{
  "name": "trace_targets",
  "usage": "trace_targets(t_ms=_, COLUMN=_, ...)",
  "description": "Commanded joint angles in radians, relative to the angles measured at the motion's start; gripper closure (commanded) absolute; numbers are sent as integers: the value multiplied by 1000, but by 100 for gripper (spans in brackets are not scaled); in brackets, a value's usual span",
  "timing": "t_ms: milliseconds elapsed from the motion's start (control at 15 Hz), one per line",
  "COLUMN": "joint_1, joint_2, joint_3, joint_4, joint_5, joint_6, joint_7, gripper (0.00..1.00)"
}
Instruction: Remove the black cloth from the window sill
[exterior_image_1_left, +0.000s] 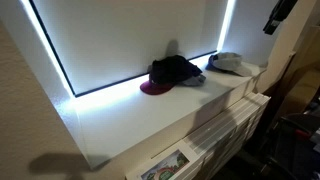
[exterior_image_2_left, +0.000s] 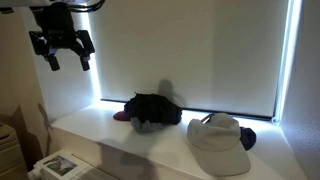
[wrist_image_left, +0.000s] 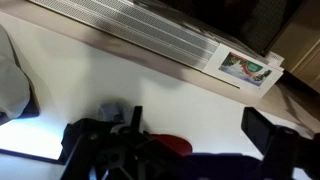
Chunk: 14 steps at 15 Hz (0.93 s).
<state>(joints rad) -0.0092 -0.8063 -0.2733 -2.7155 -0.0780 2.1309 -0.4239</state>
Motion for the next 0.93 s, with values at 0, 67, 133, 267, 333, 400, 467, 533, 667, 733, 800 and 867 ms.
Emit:
trace_targets(t_ms=0, joint_1=-8, joint_2=2, joint_3=8, joint_4=2, joint_5=8, joint_6=-3, joint_7=-5, gripper=0)
trace_targets(t_ms=67, joint_1=-8, joint_2=2, joint_3=8, joint_4=2, joint_5=8, joint_6=-3, joint_7=-5, gripper=0)
trace_targets(t_ms=133, joint_1=-8, joint_2=2, joint_3=8, joint_4=2, joint_5=8, joint_6=-3, joint_7=-5, gripper=0)
trace_targets(t_ms=267, joint_1=-8, joint_2=2, joint_3=8, joint_4=2, joint_5=8, joint_6=-3, joint_7=-5, gripper=0)
trace_targets(t_ms=333, joint_1=-8, joint_2=2, joint_3=8, joint_4=2, joint_5=8, joint_6=-3, joint_7=-5, gripper=0)
trace_targets(t_ms=400, joint_1=-6, joint_2=17, joint_3=7, joint_4=18, joint_5=11, joint_6=5, joint_7=-2, gripper=0)
trace_targets(t_ms=467, joint_1=-20, joint_2=14, joint_3=17, joint_4=20, joint_5=5, joint_6=77, joint_7=28, gripper=0)
trace_targets(t_ms=533, joint_1=-22, joint_2=15, joint_3=19, joint_4=34, joint_5=2, joint_6=147, joint_7=38, gripper=0)
trace_targets(t_ms=667, joint_1=-8, joint_2=71, joint_3=8, joint_4=96, joint_5=-5, joint_6=274, joint_7=29, gripper=0)
trace_targets(t_ms=733, joint_1=-8, joint_2=98, joint_3=4, joint_4=117, joint_5=-1, joint_6=351, joint_7=40, gripper=0)
trace_targets(t_ms=800, joint_1=-7, joint_2=145, joint_3=-7, joint_4=142, joint_5=3, joint_6=444, joint_7=46, gripper=0)
trace_targets(t_ms=867, joint_1=-5, joint_2=201, joint_3=-17, joint_4=168, joint_5=5, joint_6=527, joint_7=52, gripper=0)
